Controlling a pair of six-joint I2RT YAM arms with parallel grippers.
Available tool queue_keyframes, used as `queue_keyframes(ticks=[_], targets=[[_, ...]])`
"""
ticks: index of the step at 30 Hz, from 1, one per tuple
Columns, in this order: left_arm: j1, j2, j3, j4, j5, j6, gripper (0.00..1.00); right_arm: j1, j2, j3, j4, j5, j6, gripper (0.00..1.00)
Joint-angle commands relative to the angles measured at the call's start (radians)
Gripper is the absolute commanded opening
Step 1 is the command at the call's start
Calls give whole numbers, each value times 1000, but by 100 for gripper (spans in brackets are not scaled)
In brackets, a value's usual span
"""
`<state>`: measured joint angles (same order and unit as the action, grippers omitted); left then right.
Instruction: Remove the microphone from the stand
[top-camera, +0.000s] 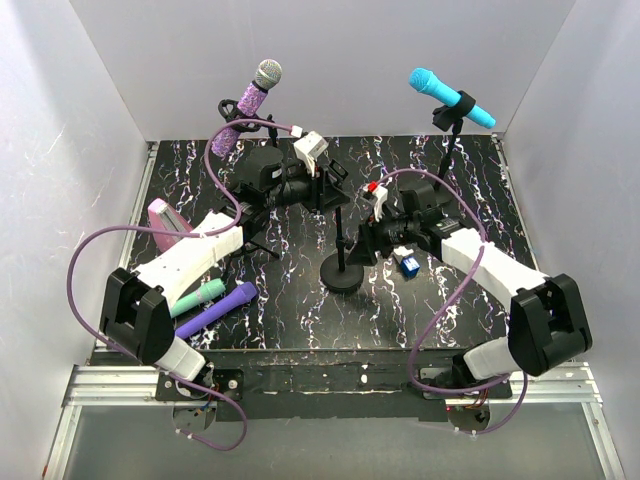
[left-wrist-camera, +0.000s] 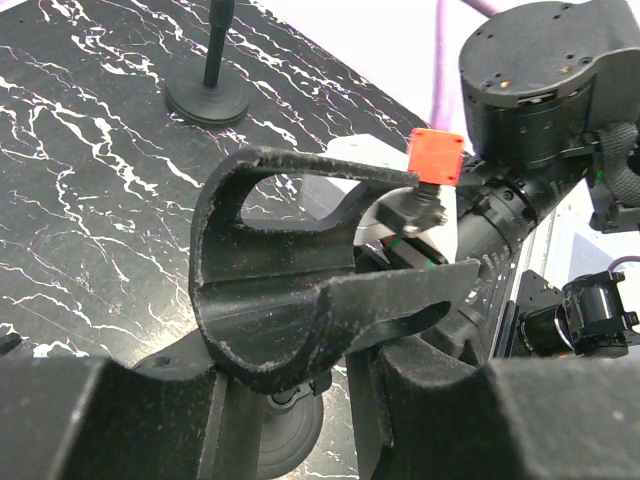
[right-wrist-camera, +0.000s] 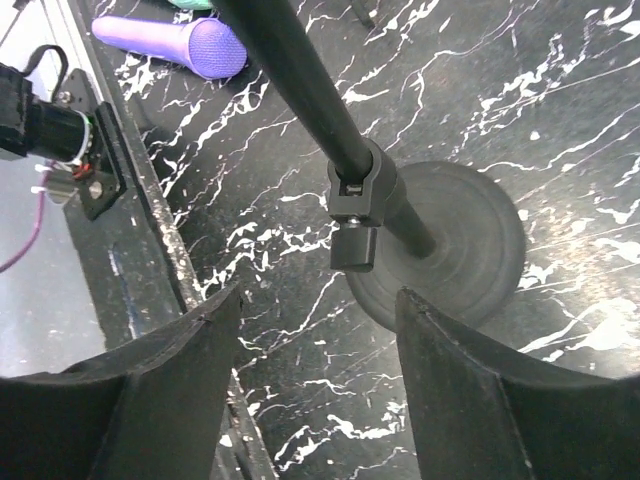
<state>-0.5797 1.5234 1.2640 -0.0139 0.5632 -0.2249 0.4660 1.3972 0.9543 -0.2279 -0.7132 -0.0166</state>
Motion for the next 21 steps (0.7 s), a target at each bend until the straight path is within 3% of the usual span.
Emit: queue_keyframes(ticks=[1, 8, 11, 14, 15, 19, 21], targets=[[-3, -37, -29, -51, 6, -18, 0, -4, 28, 63, 74, -55, 128, 67], [-3, -42, -32, -55, 1, -14, 0, -12, 86, 103, 105, -25, 139, 49], [-3, -40, -29, -61, 0, -11, 0, -12, 97, 100, 107, -23, 109, 36], [-2, -40, -26, -64, -3, -14, 0, -13, 85, 93, 90, -12, 28, 6], [0, -39, -26, -64, -6, -19, 0, -12, 73, 87, 87, 0, -17, 1], [7, -34, -17, -72, -17, -56, 0, 19, -3, 32, 99, 133, -300, 1], [7, -29, -15, -74, -17, -71, 0, 58, -70, -49, 200, 219, -473, 1]])
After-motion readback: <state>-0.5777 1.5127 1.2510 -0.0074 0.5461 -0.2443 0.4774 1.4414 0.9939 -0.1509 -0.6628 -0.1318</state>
